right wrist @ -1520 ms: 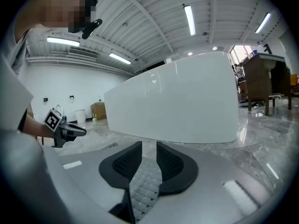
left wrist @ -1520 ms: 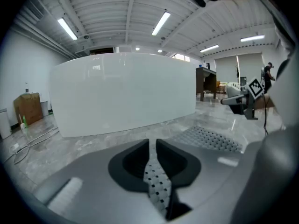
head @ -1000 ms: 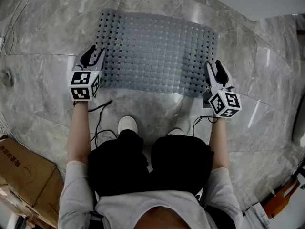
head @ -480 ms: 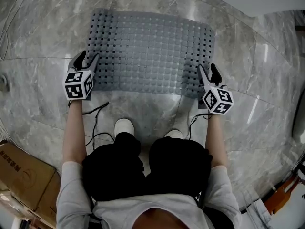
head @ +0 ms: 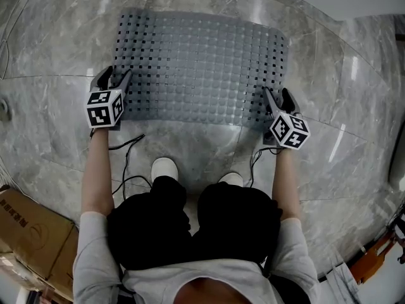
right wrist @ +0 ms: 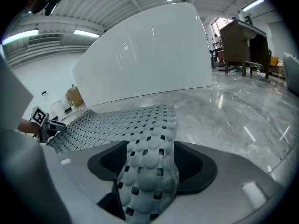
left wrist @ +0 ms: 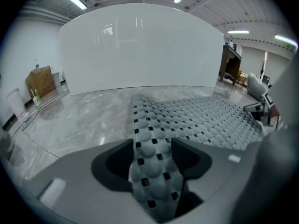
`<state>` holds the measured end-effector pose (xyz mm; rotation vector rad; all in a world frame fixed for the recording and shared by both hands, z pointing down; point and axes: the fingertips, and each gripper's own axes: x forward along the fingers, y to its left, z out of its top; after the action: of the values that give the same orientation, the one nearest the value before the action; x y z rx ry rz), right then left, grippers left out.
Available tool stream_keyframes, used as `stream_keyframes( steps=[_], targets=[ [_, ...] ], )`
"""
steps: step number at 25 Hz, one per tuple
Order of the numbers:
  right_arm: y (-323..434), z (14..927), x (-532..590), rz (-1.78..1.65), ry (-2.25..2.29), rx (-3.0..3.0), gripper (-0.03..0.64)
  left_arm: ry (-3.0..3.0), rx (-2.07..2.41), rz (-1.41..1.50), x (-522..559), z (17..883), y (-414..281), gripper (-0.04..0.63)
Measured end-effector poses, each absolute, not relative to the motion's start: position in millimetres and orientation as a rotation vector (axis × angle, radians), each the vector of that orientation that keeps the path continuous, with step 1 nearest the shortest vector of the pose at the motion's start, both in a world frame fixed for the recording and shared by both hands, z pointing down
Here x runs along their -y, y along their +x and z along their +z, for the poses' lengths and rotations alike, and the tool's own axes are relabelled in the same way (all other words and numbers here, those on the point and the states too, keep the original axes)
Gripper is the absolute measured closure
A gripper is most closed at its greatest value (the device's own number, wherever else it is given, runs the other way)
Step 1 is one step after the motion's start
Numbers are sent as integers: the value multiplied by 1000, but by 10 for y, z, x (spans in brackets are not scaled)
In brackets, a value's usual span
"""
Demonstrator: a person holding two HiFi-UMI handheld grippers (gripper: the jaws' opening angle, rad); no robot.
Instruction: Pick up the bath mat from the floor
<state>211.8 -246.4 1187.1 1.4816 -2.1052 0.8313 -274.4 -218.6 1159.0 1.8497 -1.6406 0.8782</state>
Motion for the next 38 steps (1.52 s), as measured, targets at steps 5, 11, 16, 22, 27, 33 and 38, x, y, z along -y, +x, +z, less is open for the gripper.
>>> stream_keyframes(
  steps=[5, 11, 16, 22, 27, 33, 38],
  targets=[
    [2091, 11987, 2460, 865, 1454, 2086, 291, 1795, 1648, 840, 2206, 11685, -2815, 285],
    [2023, 11949, 2447, 884, 1432, 2066, 321, 1770, 1624, 840, 2205, 11630, -2791, 300],
    [1991, 12019, 2459, 902, 1417, 2048, 378, 1757, 1622, 865, 2227, 11706, -2739, 349],
    [1882, 11938, 2439, 886, 1412, 2079, 483, 1769, 1618, 878, 2223, 11651, -2606, 440],
    [1788, 11865, 2419, 853, 1417, 2069, 552, 1752, 1628, 958, 2220, 11641, -2539, 493],
    [1787, 11753, 2395, 844, 1460, 2082, 555, 1802, 1640, 976, 2206, 11541, -2454, 534],
    [1772, 11588, 2387, 822, 1472, 2111, 555, 1848, 1646, 889, 2170, 11361, -2434, 541]
  ],
)
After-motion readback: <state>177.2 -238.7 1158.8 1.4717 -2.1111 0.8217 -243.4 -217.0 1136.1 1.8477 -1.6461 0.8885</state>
